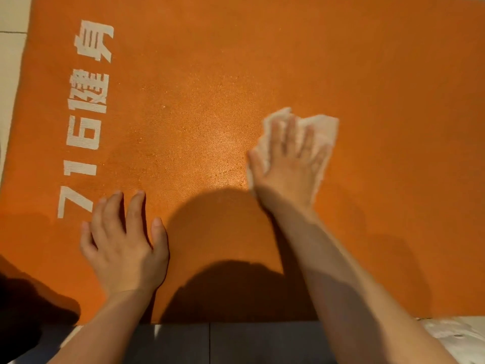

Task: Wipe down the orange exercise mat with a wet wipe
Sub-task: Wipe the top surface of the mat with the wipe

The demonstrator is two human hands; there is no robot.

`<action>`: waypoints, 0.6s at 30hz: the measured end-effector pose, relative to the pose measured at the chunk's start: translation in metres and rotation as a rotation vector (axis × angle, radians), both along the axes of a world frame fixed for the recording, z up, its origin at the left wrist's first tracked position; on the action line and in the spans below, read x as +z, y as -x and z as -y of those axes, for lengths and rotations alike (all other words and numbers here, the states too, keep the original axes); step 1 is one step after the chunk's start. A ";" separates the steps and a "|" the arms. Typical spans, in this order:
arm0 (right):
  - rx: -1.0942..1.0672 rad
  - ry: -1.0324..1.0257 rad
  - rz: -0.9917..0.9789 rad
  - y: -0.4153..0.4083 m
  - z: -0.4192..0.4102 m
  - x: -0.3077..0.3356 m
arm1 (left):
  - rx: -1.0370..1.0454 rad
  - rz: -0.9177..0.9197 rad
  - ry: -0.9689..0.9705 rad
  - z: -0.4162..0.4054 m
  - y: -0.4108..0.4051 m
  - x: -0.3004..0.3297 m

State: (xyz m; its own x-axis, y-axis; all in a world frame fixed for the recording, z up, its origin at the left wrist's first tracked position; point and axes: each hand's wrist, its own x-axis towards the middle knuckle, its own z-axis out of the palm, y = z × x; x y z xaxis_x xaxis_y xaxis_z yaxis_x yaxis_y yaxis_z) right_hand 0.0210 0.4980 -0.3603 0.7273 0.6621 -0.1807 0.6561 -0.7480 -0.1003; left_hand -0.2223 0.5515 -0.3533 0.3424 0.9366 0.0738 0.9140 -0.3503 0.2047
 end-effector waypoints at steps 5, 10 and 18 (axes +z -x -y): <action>0.339 -0.118 -0.015 0.065 -0.023 -0.001 | -0.007 -0.001 -0.034 0.001 0.001 -0.003; 0.312 -0.174 -0.026 0.036 0.024 -0.005 | 0.009 0.013 0.008 -0.001 -0.001 0.001; -0.405 -0.023 0.014 -0.076 0.085 0.006 | 0.071 0.035 0.054 -0.008 -0.015 0.004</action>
State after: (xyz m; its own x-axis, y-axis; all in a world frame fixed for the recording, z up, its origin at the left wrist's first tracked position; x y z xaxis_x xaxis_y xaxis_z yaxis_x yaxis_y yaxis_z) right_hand 0.0967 0.4128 -0.3543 0.9323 0.3256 -0.1573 0.3105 -0.9438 -0.1133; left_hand -0.2075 0.5594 -0.3495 0.2732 0.9614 0.0335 0.9281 -0.2726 0.2536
